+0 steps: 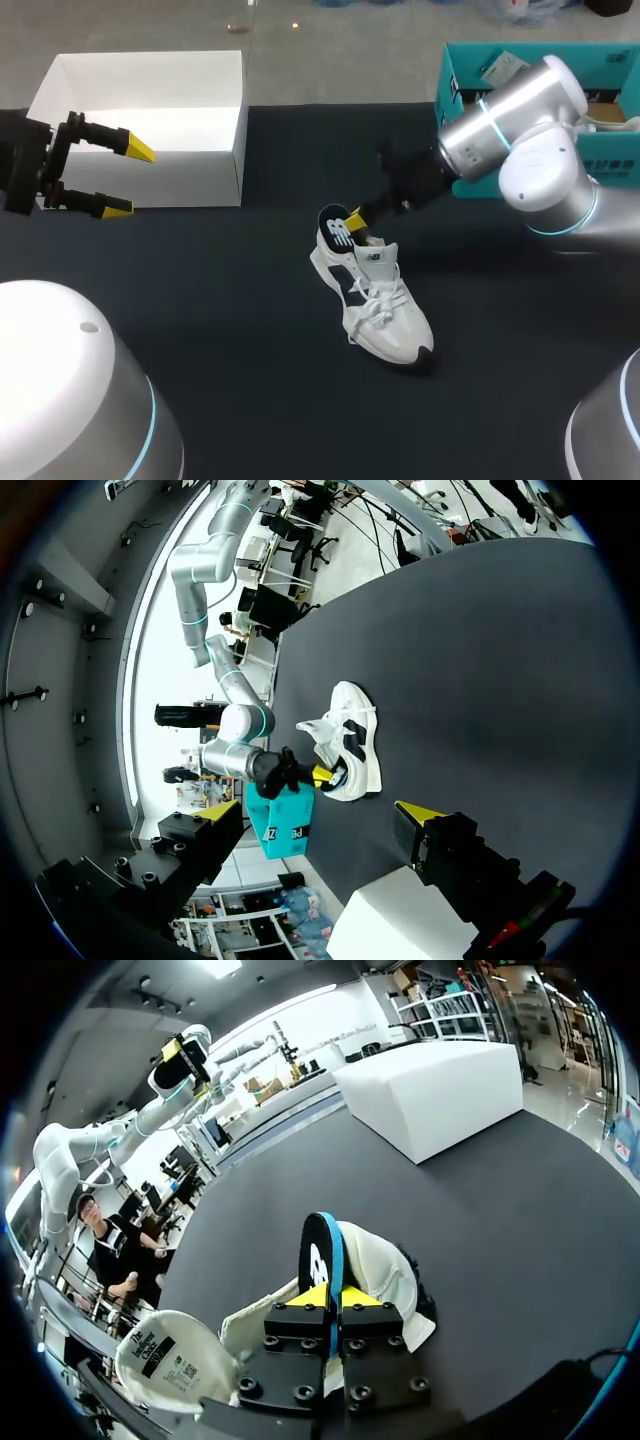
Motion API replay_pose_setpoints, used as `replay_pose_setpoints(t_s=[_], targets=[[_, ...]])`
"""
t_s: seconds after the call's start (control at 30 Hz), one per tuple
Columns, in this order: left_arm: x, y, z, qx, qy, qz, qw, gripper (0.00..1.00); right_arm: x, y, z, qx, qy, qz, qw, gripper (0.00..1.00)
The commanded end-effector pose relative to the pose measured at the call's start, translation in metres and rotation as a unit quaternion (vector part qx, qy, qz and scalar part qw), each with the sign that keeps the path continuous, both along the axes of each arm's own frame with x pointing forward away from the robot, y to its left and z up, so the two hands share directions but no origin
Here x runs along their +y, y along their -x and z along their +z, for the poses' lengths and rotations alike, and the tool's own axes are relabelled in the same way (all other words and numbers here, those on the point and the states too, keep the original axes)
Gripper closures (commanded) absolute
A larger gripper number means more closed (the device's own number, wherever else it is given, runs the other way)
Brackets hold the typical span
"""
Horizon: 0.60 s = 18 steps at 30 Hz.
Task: Take the shoe out of the shoebox, open the shoe tongue, remove and reinsert the insole, then place the shoe into the shoebox
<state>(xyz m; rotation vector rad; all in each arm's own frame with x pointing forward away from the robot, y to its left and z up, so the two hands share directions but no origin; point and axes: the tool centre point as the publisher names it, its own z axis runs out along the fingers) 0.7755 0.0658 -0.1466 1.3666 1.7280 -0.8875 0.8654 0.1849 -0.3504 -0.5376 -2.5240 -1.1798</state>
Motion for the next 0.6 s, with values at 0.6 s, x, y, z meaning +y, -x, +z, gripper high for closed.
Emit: replay_pose_setpoints(t_s=[0.6], targets=[[0.0, 0.0, 0.0, 0.001, -0.002, 0.0, 1.0, 0.0, -0.011, 0.025, -0.015, 0.032, 0.068, 0.061, 0.995, 1.0]])
